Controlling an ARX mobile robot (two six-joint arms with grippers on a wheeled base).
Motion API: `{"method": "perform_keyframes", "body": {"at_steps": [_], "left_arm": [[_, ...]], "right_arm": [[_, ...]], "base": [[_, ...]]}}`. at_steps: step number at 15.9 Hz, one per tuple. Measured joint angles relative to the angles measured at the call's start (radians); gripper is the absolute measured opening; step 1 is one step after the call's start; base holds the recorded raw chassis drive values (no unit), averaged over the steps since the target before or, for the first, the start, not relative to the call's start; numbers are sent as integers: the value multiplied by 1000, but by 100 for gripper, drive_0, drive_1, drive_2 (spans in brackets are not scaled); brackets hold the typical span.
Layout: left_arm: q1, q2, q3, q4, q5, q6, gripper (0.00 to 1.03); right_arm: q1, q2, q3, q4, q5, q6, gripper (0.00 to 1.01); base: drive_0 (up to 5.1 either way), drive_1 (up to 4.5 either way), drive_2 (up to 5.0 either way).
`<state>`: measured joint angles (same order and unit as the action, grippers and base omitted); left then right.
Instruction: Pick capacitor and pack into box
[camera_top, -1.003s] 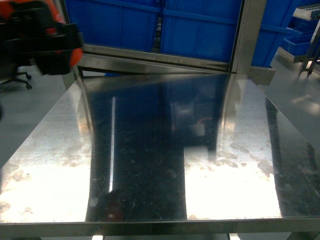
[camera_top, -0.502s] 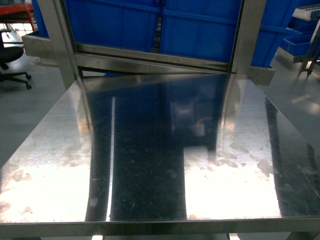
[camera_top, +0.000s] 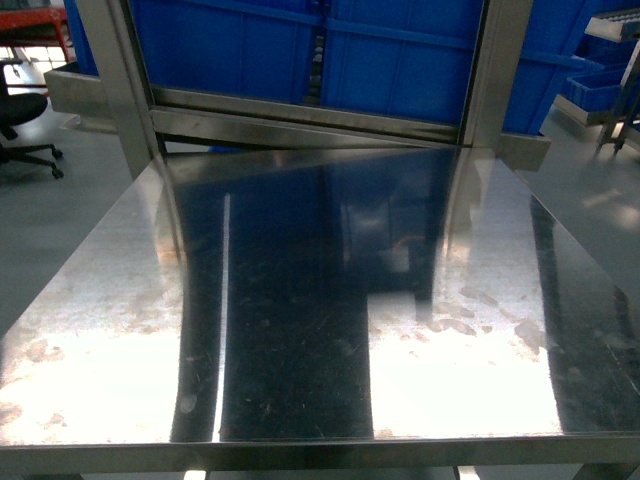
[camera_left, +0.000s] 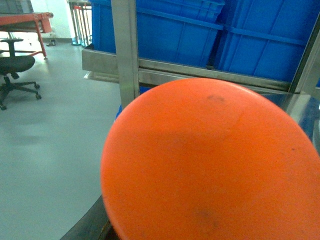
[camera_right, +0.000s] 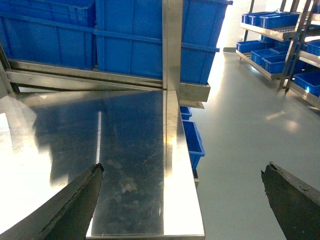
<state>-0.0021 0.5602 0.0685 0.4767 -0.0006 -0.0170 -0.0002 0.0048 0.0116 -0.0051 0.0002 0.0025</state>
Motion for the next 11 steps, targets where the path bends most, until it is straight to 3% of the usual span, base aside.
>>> {"method": "perform_keyframes", "body": {"at_steps": [5,11], "left_arm": [[0,-135,-56,-59,0,0,44],[0,-296,-56,-214,0,0,44]], "right_arm": [[0,0,0,-1,0,0,98],[0,0,0,0,0,0,98]], "base": [[0,0,0],[0,0,0]]}}
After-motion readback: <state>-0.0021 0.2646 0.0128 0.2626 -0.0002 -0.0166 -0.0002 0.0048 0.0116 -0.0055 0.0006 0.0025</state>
